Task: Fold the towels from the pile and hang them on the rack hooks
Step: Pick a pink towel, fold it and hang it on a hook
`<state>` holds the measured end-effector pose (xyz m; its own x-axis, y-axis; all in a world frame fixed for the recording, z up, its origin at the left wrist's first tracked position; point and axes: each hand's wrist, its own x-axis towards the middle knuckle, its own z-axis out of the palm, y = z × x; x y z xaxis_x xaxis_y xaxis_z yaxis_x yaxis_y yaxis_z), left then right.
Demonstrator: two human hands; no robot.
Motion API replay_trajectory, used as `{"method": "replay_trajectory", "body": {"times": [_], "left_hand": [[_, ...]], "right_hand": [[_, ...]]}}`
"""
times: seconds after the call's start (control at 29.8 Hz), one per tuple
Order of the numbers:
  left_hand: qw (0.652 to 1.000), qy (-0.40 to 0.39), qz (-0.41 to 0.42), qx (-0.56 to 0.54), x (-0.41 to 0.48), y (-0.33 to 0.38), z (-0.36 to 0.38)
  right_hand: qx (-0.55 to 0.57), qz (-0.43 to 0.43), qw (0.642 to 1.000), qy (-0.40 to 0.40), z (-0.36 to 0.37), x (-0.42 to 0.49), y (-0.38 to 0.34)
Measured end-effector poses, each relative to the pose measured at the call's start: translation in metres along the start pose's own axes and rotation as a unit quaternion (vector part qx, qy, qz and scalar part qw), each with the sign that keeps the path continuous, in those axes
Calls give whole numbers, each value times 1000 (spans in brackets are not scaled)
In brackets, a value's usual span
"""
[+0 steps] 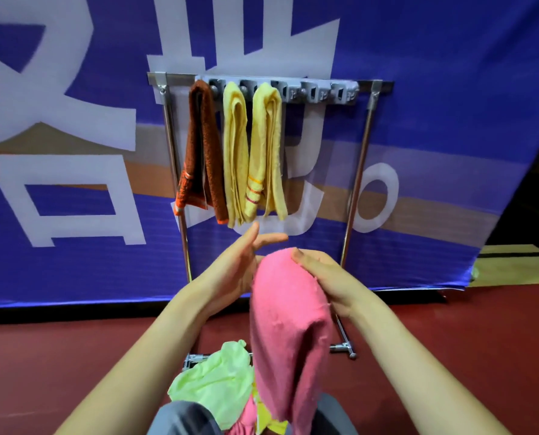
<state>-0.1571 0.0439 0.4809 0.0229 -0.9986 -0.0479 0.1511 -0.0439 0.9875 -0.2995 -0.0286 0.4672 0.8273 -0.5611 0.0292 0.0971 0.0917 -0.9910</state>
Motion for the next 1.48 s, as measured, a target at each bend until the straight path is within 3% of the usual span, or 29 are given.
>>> {"method": "replay_trajectory", "body": {"times": [0.24, 0.6, 0.91, 1.04, 1.18, 1.48], "left_hand": [[996, -7, 68, -48, 9, 13, 19], [997, -1, 62, -35, 37, 29, 40], [999, 8, 48, -6, 145, 79, 26], [998, 23, 46, 35, 203, 122, 14], [990, 80, 95, 61, 251, 165, 4], [952, 201, 215, 89, 324, 216, -23]], "right_hand": [[-14, -1, 997, 82, -5, -14, -13], [73, -10, 987, 141, -28, -31, -14], [7, -70, 979, 192, -98, 58, -73], [7, -109, 979, 175, -129, 108, -111], [-64, -117, 977, 167, -161, 163, -147], [-203, -165, 930, 259, -205, 292, -206]]}}
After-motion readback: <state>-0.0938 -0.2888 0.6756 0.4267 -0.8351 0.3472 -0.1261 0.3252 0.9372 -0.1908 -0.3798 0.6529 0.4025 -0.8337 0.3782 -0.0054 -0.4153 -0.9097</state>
